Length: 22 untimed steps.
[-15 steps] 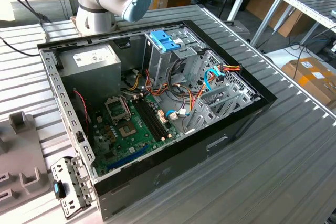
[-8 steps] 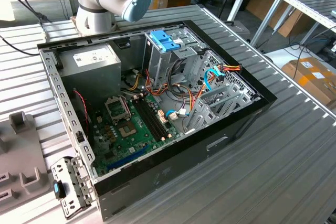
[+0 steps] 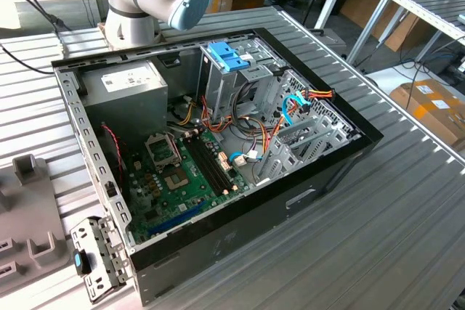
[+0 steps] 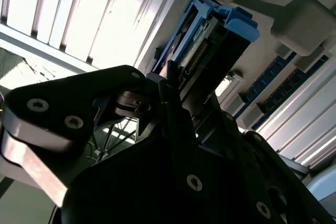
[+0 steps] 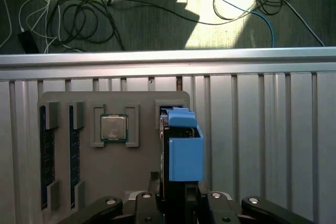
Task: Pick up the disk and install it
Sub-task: 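Pick up the disk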
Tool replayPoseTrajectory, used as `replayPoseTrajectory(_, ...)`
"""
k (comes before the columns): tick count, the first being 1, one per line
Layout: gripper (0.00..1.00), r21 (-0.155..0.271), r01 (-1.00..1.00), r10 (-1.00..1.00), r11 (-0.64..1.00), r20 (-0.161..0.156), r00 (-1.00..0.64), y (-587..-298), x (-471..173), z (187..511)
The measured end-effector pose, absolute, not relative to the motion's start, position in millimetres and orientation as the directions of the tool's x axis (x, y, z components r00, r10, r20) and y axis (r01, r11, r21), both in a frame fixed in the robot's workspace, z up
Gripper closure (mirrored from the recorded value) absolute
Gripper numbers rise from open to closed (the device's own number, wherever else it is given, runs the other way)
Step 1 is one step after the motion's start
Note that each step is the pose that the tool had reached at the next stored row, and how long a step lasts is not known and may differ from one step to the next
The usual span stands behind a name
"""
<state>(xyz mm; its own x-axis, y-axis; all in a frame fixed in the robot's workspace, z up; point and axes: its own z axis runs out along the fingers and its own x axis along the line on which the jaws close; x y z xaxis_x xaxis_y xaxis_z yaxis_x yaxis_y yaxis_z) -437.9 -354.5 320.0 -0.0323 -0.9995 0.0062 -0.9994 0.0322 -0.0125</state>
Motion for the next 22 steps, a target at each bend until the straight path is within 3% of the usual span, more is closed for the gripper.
replayPoseTrajectory(17, 0.65, -0.012, -0.999, -0.999, 0.032, 0.006, -0.032, -355, -438, 329)
replayPoseTrajectory(22, 0.65, -0.016, -0.999, -0.999, 0.032, 0.006, -0.032, -355, -438, 360)
